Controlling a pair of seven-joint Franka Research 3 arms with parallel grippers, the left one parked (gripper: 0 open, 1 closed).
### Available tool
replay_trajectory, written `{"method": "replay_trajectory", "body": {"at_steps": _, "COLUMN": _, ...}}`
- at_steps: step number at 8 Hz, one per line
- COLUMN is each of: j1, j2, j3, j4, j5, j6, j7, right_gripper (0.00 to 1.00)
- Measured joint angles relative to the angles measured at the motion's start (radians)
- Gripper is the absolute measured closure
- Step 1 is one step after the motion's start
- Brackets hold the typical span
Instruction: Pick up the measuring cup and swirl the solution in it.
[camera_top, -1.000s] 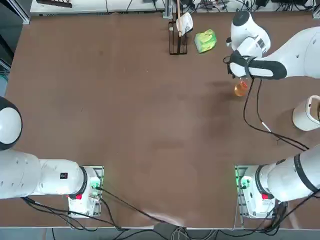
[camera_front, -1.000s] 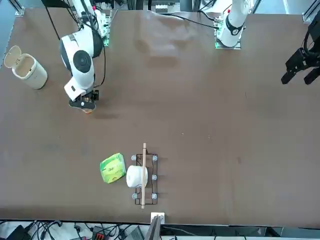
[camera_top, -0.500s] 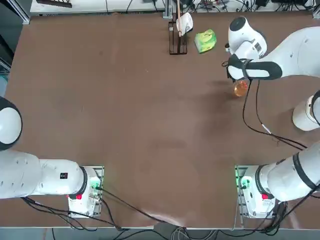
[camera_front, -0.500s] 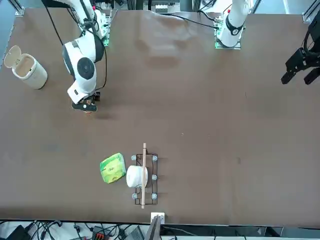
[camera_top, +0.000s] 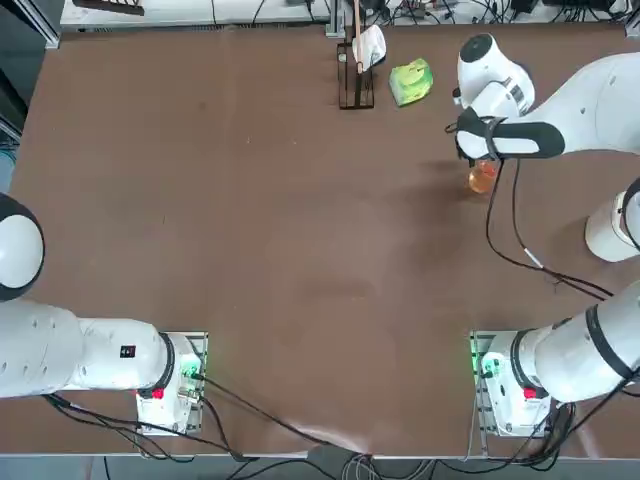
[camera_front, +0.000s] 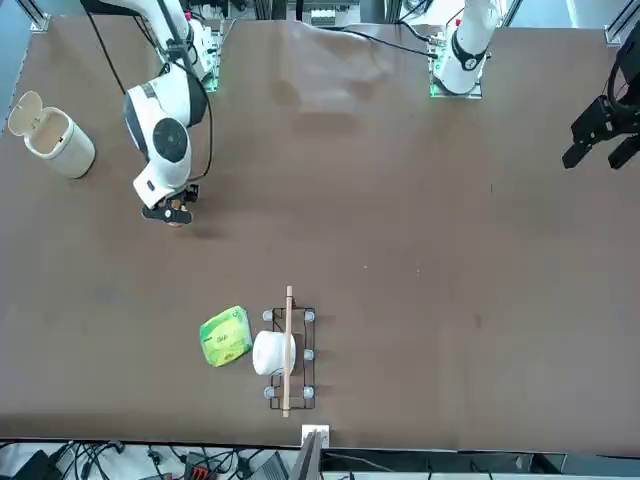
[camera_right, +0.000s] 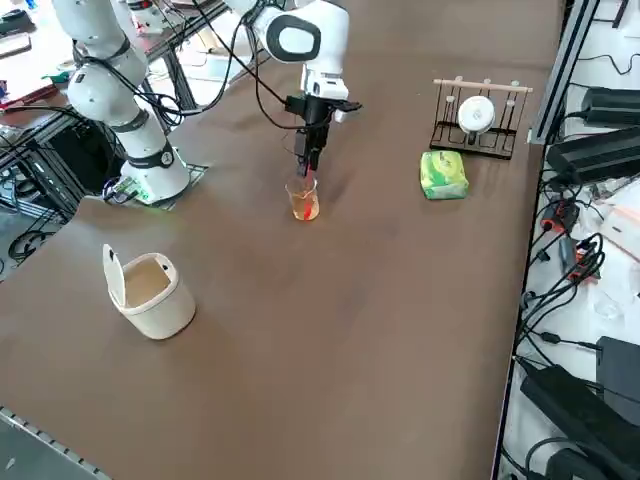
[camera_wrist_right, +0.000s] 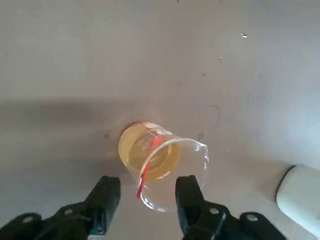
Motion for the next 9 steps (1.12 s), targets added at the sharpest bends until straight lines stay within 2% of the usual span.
{"method": "replay_trajectory", "body": {"at_steps": 6, "j1": 0.0, "j2": 0.0, "j3": 0.001, "j4": 0.006, "j5": 0.0, "j6": 0.0, "j7": 0.039, "right_gripper": 0.55}}
{"method": "replay_trajectory", "body": {"at_steps": 9, "j1": 0.001, "j2": 0.0, "j3": 0.001, "j4": 0.008, "j5": 0.0, "j6": 0.0, "j7": 0.04, "right_gripper": 0.72}}
